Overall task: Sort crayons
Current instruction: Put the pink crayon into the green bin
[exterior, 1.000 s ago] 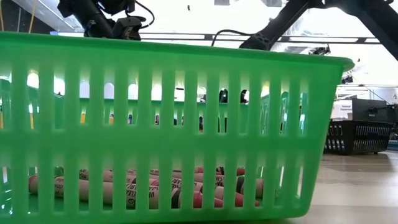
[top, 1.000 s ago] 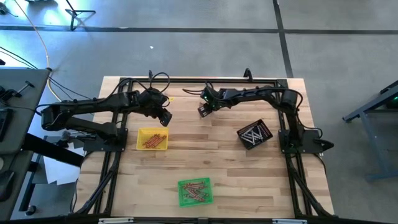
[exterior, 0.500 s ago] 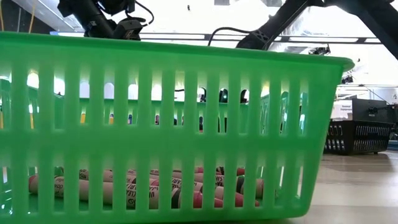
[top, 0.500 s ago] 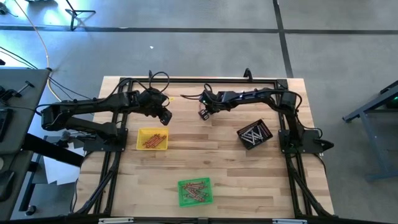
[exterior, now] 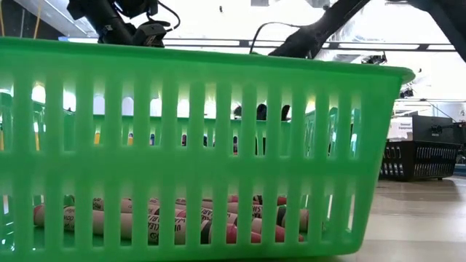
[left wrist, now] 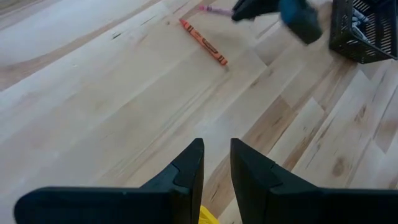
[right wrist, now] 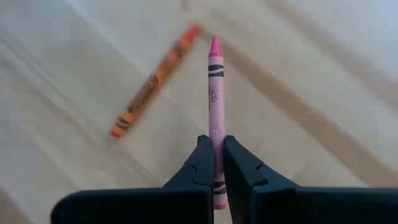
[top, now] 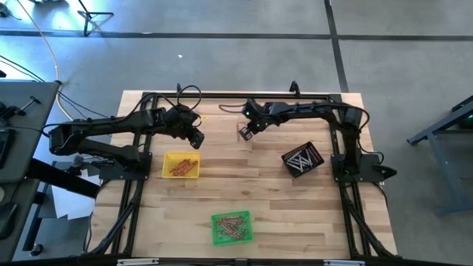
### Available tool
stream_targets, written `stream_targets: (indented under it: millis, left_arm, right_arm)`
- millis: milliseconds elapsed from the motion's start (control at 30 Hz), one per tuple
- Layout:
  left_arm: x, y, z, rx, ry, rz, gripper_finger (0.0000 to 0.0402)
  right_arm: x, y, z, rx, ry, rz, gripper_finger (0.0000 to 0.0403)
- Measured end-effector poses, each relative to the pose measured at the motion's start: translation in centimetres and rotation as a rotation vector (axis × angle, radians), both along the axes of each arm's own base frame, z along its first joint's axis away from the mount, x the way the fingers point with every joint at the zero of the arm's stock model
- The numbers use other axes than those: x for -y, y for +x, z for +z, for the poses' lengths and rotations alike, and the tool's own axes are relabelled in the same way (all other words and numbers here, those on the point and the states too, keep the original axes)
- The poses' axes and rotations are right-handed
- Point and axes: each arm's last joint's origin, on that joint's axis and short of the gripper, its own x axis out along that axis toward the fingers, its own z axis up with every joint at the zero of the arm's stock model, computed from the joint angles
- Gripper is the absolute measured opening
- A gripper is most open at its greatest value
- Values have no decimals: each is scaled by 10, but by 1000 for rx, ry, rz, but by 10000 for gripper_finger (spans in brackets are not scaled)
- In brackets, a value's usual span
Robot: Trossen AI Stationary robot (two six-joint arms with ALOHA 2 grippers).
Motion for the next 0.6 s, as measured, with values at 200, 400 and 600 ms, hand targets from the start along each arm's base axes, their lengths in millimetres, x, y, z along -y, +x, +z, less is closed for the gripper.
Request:
stream_targets:
  millis: [200, 400, 600]
  left_arm:
    - [0, 0, 0, -2, 0, -1, 65]
    - [1, -1, -1, -22, 1, -14, 65]
    - [1, -4, -3, -57, -9, -14, 65]
  right_arm:
    - [0, -4, 26, 103, 74, 15, 3]
    - [-46, -3, 52, 200, 358, 285, 3]
    - [-124, -2, 73, 190, 375, 597, 3]
